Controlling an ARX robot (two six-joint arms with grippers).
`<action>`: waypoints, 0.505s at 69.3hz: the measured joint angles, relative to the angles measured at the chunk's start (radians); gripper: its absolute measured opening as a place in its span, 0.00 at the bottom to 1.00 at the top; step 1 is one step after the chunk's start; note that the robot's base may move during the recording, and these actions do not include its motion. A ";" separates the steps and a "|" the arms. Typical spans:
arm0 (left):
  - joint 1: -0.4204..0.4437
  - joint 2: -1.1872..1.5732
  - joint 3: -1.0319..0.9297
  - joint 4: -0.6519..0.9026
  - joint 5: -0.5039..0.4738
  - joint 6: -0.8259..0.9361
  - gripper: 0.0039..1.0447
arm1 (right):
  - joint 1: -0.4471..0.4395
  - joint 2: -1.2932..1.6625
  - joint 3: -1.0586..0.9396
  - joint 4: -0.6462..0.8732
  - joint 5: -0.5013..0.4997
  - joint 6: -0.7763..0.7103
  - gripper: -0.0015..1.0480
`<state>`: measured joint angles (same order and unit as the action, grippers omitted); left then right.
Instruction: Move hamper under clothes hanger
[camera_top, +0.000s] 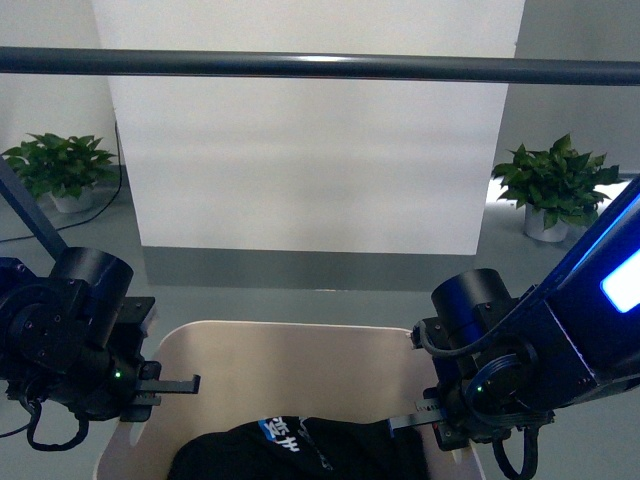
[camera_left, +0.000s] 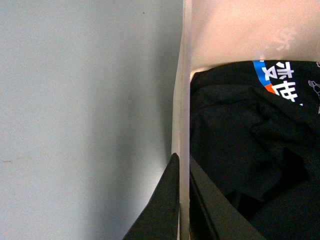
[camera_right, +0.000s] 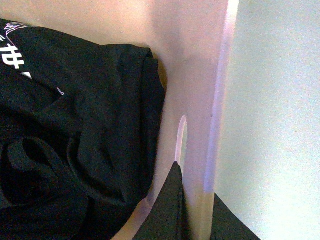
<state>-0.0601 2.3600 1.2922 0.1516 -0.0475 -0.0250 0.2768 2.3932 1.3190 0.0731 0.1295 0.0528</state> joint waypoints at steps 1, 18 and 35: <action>-0.001 0.000 0.000 0.000 0.001 0.000 0.04 | -0.001 0.000 0.000 0.000 0.001 0.000 0.03; -0.007 0.000 0.000 0.000 0.000 0.000 0.04 | -0.006 0.000 0.000 0.000 0.001 0.000 0.03; -0.006 0.000 0.000 0.000 -0.001 0.000 0.04 | -0.003 0.000 0.000 -0.002 0.002 0.003 0.03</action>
<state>-0.0666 2.3600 1.2922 0.1516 -0.0486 -0.0254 0.2733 2.3932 1.3190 0.0711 0.1314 0.0563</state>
